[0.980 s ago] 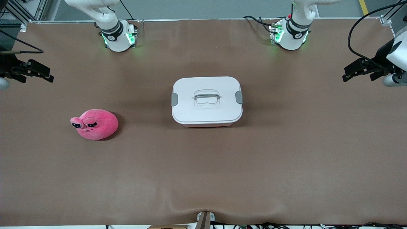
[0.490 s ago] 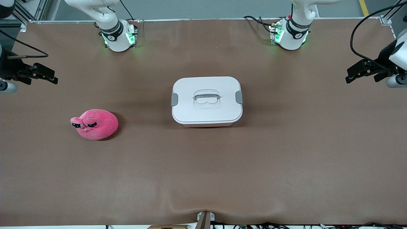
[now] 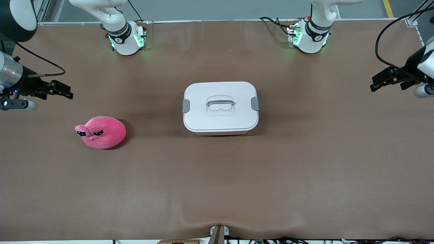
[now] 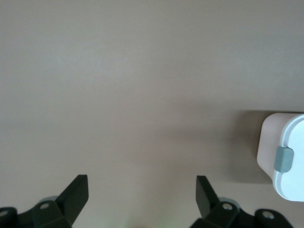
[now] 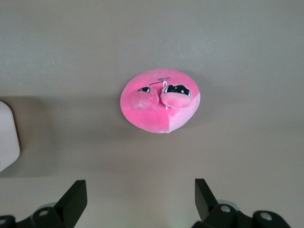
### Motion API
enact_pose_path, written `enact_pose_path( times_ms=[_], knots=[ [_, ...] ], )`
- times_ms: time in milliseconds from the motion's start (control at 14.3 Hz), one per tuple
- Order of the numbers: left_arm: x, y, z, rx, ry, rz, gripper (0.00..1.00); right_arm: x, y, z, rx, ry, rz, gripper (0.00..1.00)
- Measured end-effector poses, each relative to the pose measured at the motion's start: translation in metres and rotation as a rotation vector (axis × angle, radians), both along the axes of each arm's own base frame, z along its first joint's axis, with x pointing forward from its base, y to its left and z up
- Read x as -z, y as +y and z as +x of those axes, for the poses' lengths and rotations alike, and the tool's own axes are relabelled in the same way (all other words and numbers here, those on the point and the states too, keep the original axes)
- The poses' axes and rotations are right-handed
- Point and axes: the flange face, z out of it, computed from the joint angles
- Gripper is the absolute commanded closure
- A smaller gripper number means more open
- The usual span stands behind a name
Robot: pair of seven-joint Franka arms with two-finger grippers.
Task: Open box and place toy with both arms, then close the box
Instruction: 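Move the right gripper toward the pink plush while the left gripper approaches the box, then grasp the pink plush with the right gripper while the left gripper reaches the lid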
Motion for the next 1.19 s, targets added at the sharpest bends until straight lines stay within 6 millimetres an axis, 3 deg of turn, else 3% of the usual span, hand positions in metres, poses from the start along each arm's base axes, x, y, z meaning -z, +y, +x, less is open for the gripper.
enact_pose_path(
  times_ms=[490, 1190],
  knots=[
    [0.005, -0.008, 0.005, -0.07, 0.009, -0.035, 0.0, 0.044, 0.001, -0.004, 0.0, -0.047, -0.001, 0.0],
    [0.017, -0.063, 0.006, -0.323, 0.045, -0.028, 0.0, 0.118, 0.014, -0.013, -0.021, -0.13, -0.007, 0.0]
  ],
)
